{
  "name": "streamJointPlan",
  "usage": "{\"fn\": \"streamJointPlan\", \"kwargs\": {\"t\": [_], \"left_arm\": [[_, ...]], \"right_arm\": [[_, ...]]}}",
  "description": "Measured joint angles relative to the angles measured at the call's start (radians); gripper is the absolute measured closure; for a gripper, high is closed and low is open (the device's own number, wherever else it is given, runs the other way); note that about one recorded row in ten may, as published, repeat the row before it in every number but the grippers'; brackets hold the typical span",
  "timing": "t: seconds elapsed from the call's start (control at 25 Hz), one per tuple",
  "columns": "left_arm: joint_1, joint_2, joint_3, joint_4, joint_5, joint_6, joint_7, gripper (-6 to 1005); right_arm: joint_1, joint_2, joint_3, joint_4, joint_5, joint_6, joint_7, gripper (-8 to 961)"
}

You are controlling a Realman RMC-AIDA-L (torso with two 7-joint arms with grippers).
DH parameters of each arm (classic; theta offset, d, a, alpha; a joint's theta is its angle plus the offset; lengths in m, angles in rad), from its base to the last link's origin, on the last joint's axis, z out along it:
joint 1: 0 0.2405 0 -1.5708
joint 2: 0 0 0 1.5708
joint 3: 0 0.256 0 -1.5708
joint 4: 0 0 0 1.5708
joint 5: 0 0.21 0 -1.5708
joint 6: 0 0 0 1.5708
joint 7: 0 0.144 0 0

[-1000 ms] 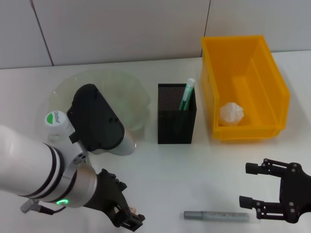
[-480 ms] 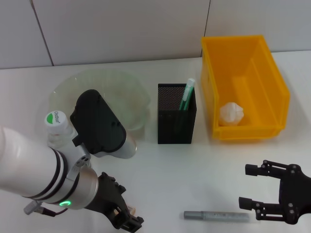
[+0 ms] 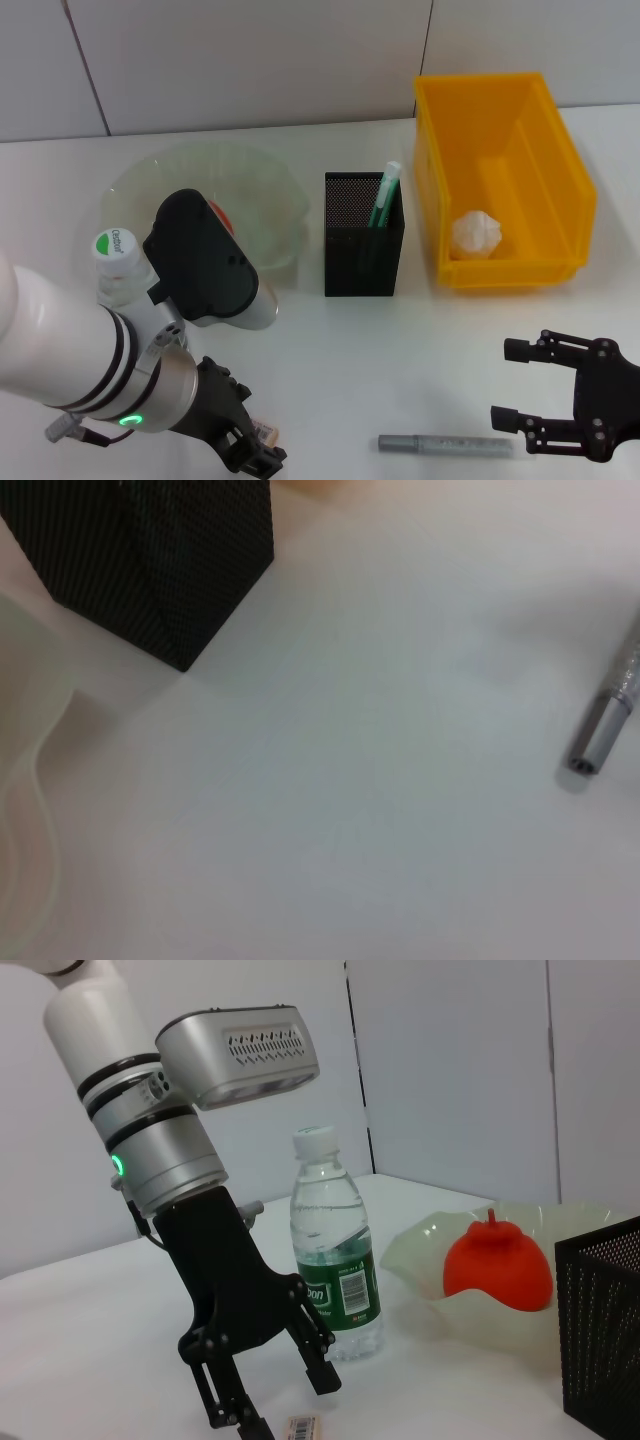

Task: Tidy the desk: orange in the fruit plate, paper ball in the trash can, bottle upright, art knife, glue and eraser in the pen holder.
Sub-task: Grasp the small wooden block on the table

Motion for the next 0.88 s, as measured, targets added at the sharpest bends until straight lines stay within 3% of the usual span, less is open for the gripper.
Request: {"fn": "streamJointPlan", "kwargs": {"t": [0.56,0.76,0.88], "left_arm": [[-0.016,0.0,0.001,0.028,0.001,0.033,-0.029,239],[-0.036,0.0,-0.002,0.01,0.0,0.045,-0.045,429],[-0.049,0.0,-0.009,0.004,-0.005,0.06,-0.049,415]], "right_arm": [[0.0,0.0,0.0,0.0,0.0,-0.003,0.0,160],[0.0,0.0,0.0,-0.001,0.0,-0.003,0.0,160],[0.0,0.0,0.0,-0.001,0.0,-0.002,0.0,160]]}}
